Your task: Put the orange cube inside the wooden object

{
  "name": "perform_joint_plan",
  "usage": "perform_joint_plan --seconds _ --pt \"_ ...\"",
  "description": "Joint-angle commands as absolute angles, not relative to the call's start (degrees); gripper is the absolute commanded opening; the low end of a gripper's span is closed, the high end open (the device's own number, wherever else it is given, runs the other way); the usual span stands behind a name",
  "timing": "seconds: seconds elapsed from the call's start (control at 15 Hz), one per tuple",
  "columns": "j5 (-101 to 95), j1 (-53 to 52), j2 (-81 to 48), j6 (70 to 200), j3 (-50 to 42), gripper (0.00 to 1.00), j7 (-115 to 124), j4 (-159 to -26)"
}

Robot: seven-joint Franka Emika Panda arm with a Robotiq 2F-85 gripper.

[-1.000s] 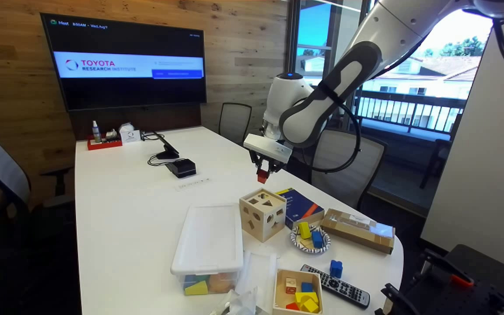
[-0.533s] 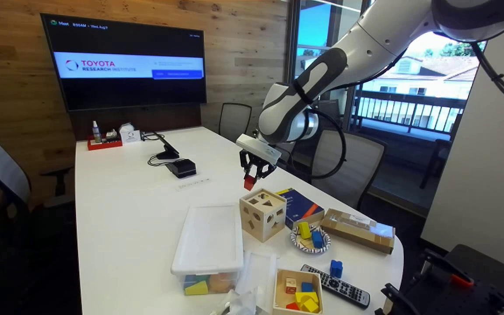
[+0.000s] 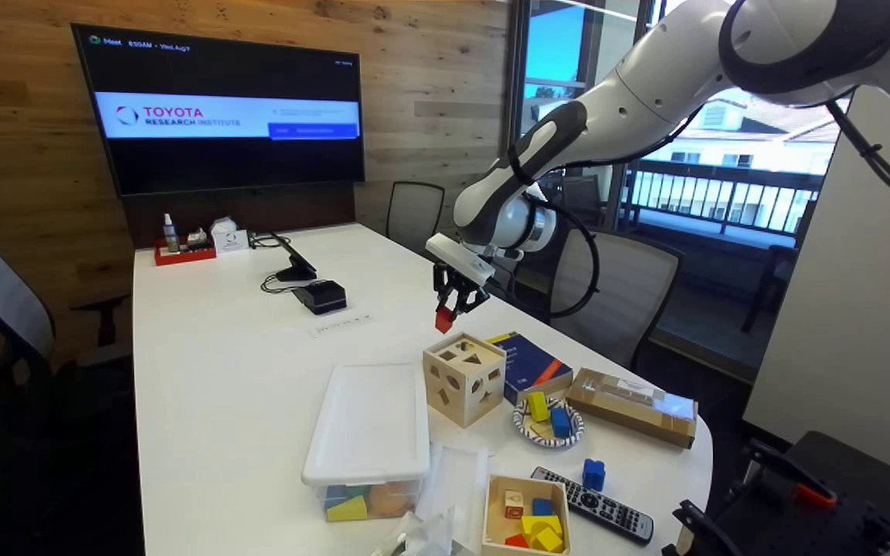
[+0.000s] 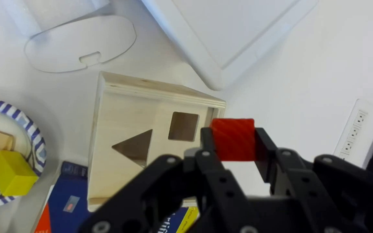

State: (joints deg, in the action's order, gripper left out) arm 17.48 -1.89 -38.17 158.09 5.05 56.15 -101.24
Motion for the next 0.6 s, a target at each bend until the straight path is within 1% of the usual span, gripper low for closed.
perform_joint_plan --seconds 0.0,0.53 --pt "21.6 -0.4 -41.9 153.5 5.6 0.08 54.1 -95.6" --pt "24.2 0.1 -46.7 145.8 5.1 0.08 54.8 -89.0"
